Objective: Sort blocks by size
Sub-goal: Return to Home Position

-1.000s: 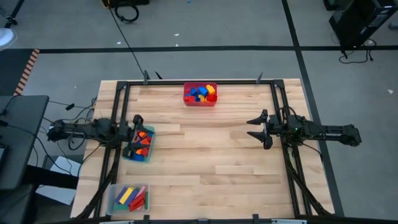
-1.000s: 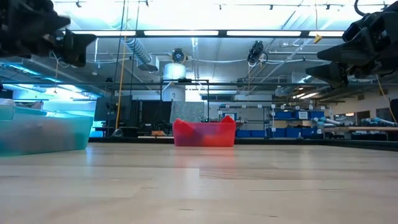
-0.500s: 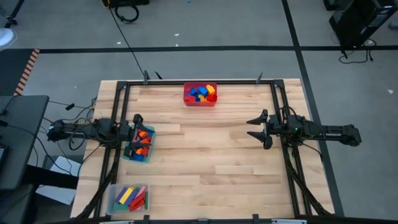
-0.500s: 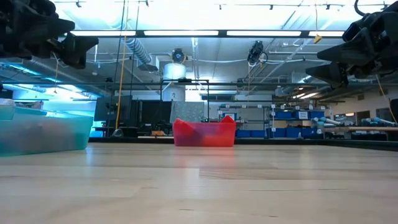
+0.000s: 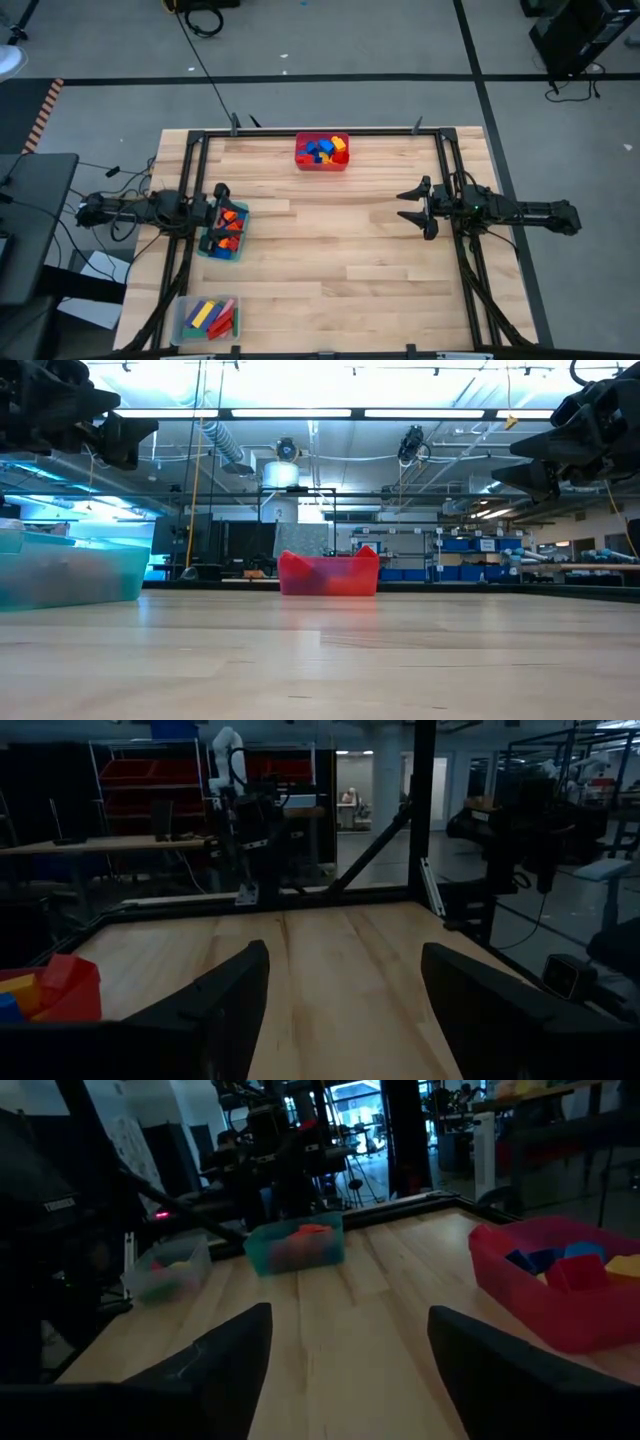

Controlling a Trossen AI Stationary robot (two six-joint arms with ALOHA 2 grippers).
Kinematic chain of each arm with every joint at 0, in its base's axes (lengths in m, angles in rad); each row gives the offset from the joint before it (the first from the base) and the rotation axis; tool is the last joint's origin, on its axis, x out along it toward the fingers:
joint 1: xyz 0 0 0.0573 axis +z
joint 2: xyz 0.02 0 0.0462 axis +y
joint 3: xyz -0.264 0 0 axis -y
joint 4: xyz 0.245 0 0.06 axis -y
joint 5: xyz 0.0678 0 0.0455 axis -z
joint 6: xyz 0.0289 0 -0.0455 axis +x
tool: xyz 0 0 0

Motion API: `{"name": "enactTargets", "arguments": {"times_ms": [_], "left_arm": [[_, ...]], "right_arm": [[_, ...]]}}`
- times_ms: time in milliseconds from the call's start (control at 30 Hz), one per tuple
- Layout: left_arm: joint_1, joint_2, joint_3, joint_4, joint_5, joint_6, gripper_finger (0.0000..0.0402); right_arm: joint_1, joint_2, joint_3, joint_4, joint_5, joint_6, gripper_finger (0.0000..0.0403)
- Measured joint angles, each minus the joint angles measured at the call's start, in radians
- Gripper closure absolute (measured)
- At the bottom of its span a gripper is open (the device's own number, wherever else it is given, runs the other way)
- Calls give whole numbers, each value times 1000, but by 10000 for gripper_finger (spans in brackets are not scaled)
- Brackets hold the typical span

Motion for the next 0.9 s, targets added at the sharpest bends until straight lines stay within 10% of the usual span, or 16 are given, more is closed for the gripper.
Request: {"name": "enactTargets", "arguments": {"times_ms": [900], "left_arm": [[0,0,0,-1,0,0,131]], "right_arm": [[0,0,0,0,0,0,118]]}}
